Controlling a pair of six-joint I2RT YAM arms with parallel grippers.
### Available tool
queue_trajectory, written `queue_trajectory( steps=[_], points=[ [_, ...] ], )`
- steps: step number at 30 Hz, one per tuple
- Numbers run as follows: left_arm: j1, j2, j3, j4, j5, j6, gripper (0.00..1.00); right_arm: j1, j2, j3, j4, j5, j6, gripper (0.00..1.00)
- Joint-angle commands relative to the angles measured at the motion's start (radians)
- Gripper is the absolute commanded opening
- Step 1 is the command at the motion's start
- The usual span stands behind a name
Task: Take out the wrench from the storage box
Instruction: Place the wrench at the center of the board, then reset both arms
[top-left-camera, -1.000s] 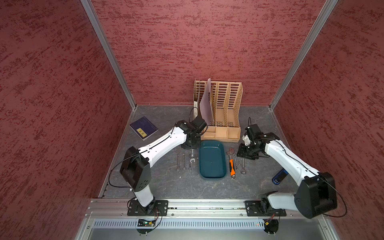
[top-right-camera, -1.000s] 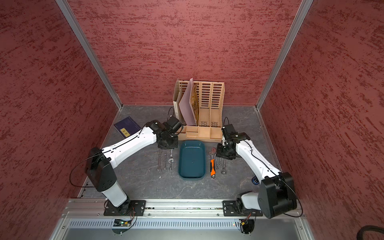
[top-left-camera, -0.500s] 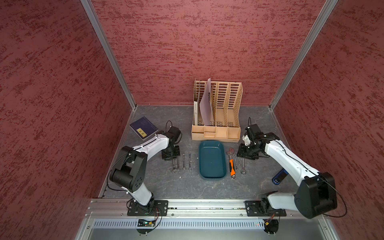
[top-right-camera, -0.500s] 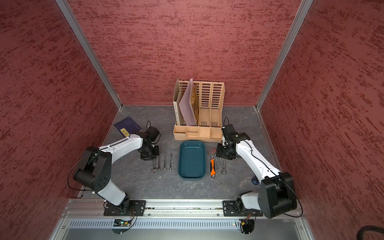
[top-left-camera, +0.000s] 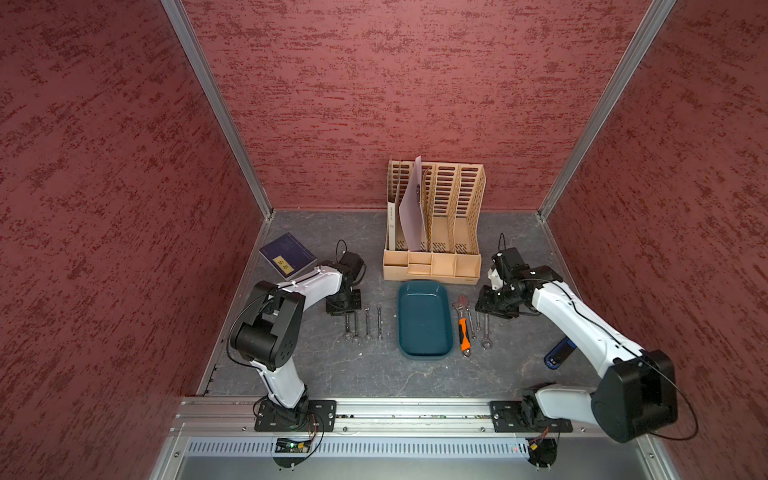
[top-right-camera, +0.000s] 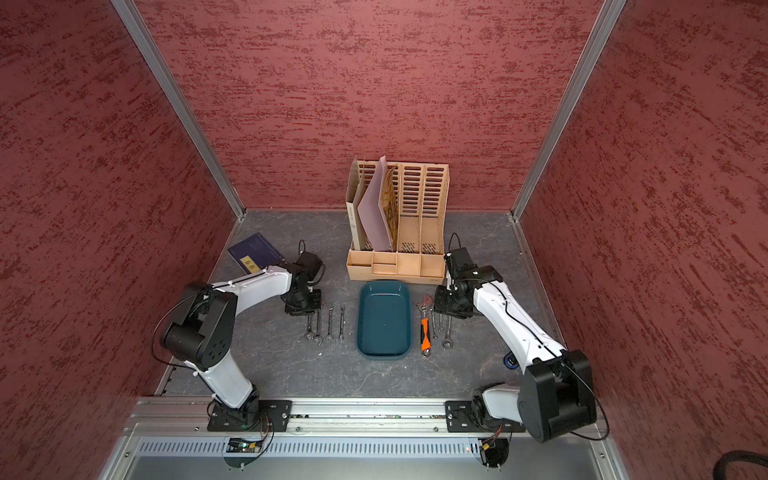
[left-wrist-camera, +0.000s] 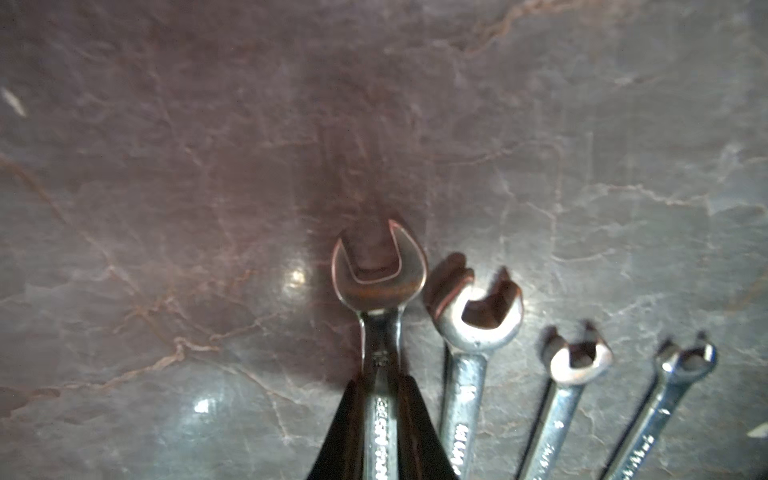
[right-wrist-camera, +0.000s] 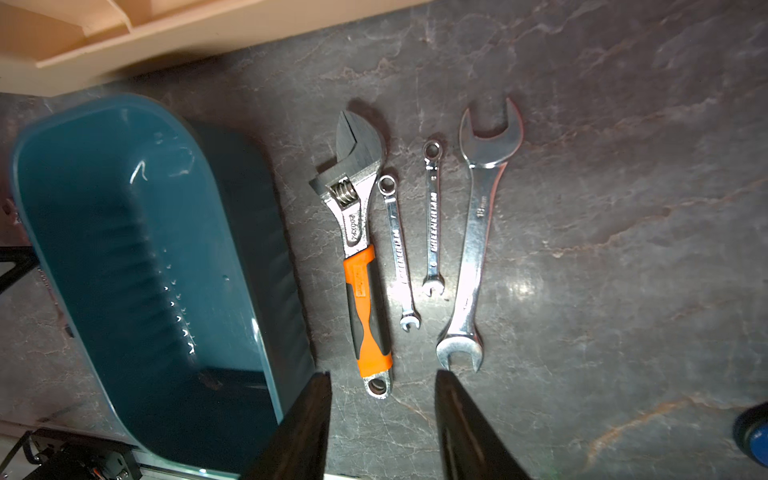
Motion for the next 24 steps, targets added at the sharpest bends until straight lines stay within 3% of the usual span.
queue_trajectory(
  steps=[1,5,9,13,15,17,18,21,24],
  points=[
    [0.001,0.028,0.012,0.011,-0.076,0.026,0.15,0.005,-0.048,0.013,0.053,0.04,0.014,0.48],
    [-0.013,0.018,0.035,0.0,-0.098,0.034,0.35,0.005,-0.053,0.007,0.11,0.045,0.012,0.5],
    [-0.015,-0.058,0.02,0.038,-0.102,0.005,0.38,0.004,-0.09,-0.012,0.179,0.18,0.017,0.59],
    [0.03,-0.226,-0.07,0.174,-0.146,-0.016,0.47,0.002,-0.195,-0.086,0.34,0.338,-0.037,0.72],
    [0.076,-0.314,-0.12,0.25,-0.153,-0.021,0.52,0.003,-0.251,-0.152,0.472,0.393,-0.099,0.77],
    [0.12,-0.403,-0.171,0.325,-0.165,-0.021,0.62,0.002,-0.3,-0.245,0.631,0.477,-0.153,0.93],
    [0.14,-0.45,-0.2,0.372,-0.171,-0.011,0.71,0.002,-0.315,-0.295,0.725,0.547,-0.174,0.98],
    [0.175,-0.575,-0.299,0.533,-0.237,0.029,1.0,0.003,-0.309,-0.447,1.039,0.664,-0.28,0.98],
    [0.237,-0.663,-0.413,0.716,-0.268,0.062,1.0,0.003,-0.24,-0.548,1.338,0.688,-0.403,0.98]
  ],
)
